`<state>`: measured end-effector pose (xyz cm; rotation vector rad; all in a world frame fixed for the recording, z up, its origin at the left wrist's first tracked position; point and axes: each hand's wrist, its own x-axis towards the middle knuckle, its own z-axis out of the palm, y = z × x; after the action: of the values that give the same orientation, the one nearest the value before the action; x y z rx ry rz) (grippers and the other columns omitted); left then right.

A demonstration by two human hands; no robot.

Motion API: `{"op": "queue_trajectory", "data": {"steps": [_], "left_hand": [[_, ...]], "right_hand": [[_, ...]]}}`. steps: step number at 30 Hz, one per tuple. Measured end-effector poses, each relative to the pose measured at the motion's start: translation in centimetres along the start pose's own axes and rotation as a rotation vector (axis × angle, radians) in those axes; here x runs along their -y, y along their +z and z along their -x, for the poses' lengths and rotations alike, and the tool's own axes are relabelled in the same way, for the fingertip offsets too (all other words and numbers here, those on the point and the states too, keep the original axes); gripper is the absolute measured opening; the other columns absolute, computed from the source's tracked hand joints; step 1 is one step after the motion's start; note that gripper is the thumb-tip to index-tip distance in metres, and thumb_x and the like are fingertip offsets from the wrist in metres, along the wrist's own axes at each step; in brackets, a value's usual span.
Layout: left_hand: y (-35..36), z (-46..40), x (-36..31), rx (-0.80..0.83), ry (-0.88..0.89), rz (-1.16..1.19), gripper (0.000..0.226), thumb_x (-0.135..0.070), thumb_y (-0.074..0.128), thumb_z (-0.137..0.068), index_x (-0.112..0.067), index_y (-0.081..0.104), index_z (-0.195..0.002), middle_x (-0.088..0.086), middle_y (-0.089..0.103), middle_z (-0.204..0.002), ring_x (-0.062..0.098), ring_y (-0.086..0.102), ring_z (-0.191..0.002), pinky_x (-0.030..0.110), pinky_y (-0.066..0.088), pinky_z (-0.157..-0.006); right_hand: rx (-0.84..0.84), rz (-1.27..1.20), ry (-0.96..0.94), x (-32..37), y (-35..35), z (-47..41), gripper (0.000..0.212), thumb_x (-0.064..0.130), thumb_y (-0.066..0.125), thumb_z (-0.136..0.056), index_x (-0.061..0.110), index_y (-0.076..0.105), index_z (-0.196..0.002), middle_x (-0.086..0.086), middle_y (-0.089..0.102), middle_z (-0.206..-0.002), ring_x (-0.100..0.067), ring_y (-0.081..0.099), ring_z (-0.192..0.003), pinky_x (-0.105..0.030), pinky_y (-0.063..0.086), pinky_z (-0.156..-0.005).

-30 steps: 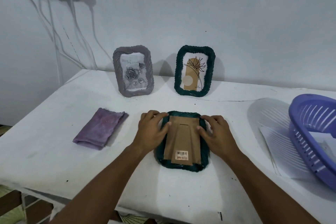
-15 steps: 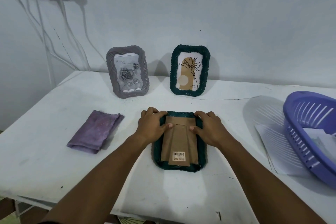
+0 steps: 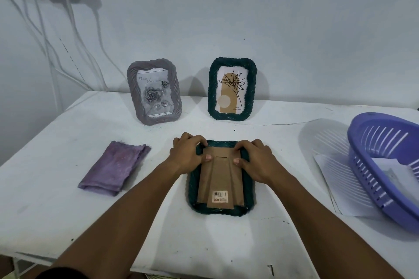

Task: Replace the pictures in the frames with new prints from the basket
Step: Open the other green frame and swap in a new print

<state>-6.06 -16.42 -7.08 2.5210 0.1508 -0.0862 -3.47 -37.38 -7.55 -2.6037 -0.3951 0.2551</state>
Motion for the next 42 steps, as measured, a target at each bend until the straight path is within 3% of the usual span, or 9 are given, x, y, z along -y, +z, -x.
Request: {"op": "queue_trajectory", "data": {"steps": [7,10,13,18,25,30,35,42], "left_hand": [[0.2,1.5,1.0,-0.056,0.114,0.006,0.042,-0.043,0.064,-0.085,-0.032,0.055,-0.124,0.000,0.045,-0.127,0.023,0.033,-0.121,0.032,0.030,-0.098],[-0.2,3.4,1.7,-0.105,0.246,0.017,0.027,-0.038,0.070,-0.081,-0.028,0.068,-0.106,-0.009,0.051,-0.118,0.013,0.036,-0.114,0.026,0.032,-0.095],[-1.0,5.4,2.7,-0.004,0.413,-0.020,0.016,-0.035,0.074,-0.077,-0.034,0.074,-0.093,-0.021,0.057,-0.106,0.005,0.042,-0.107,0.018,0.035,-0.088],[-1.1,6.7,3.0,0.182,0.529,-0.099,0.029,-0.046,0.074,-0.073,-0.031,0.075,-0.098,-0.016,0.060,-0.110,0.002,0.044,-0.105,0.017,0.038,-0.088],[-1.4,6.5,2.8,0.220,0.559,-0.164,0.044,-0.063,0.061,-0.070,-0.034,0.074,-0.100,-0.015,0.060,-0.109,0.003,0.043,-0.104,0.018,0.039,-0.085],[-1.7,6.5,3.2,0.266,0.545,-0.118,0.049,-0.067,0.064,-0.065,-0.033,0.075,-0.099,-0.024,0.054,-0.108,-0.003,0.039,-0.107,0.009,0.032,-0.087],[-1.4,6.6,3.5,0.243,0.564,-0.107,0.043,-0.062,0.065,-0.068,-0.032,0.076,-0.097,-0.024,0.055,-0.108,-0.002,0.039,-0.110,0.010,0.032,-0.087],[-0.9,7.0,3.8,0.191,0.568,-0.020,0.038,-0.059,0.068,-0.068,-0.030,0.077,-0.091,-0.022,0.060,-0.107,0.004,0.043,-0.111,0.022,0.042,-0.089]], "right_hand": [[0.001,-0.037,-0.032,-0.1,-0.2,0.5,0.034,0.040,0.054,-0.092,0.035,0.046,-0.124,-0.002,0.043,-0.133,-0.026,0.039,-0.122,-0.039,0.036,-0.102],[-0.057,-0.060,-0.119,-0.5,-0.8,2.3,0.034,0.035,0.052,-0.094,0.031,0.048,-0.128,-0.001,0.041,-0.134,-0.021,0.035,-0.125,-0.033,0.034,-0.102],[-0.080,0.044,-0.345,-1.2,-1.5,5.0,0.028,0.032,0.057,-0.092,0.026,0.059,-0.119,0.007,0.047,-0.126,-0.010,0.038,-0.114,-0.022,0.036,-0.097],[0.132,0.161,-0.550,-2.3,-1.4,6.7,0.037,0.044,0.063,-0.085,0.030,0.063,-0.119,0.014,0.056,-0.121,-0.005,0.041,-0.110,-0.026,0.039,-0.091],[0.136,0.233,-0.625,-2.3,-1.6,6.2,0.042,0.056,0.058,-0.081,0.032,0.065,-0.114,0.014,0.058,-0.117,-0.010,0.044,-0.107,-0.032,0.041,-0.085],[0.145,0.240,-0.675,-2.4,-1.8,6.0,0.045,0.062,0.051,-0.078,0.032,0.071,-0.104,0.016,0.059,-0.108,-0.009,0.047,-0.101,-0.030,0.042,-0.077],[0.044,0.224,-0.744,-2.0,-1.2,6.3,0.028,0.050,0.061,-0.072,0.028,0.074,-0.084,0.015,0.061,-0.096,-0.011,0.050,-0.094,-0.032,0.046,-0.071],[-0.039,0.120,-0.742,-2.3,-0.3,6.5,0.018,0.040,0.069,-0.067,0.024,0.071,-0.075,0.013,0.059,-0.097,-0.014,0.049,-0.096,-0.033,0.046,-0.073]]}}
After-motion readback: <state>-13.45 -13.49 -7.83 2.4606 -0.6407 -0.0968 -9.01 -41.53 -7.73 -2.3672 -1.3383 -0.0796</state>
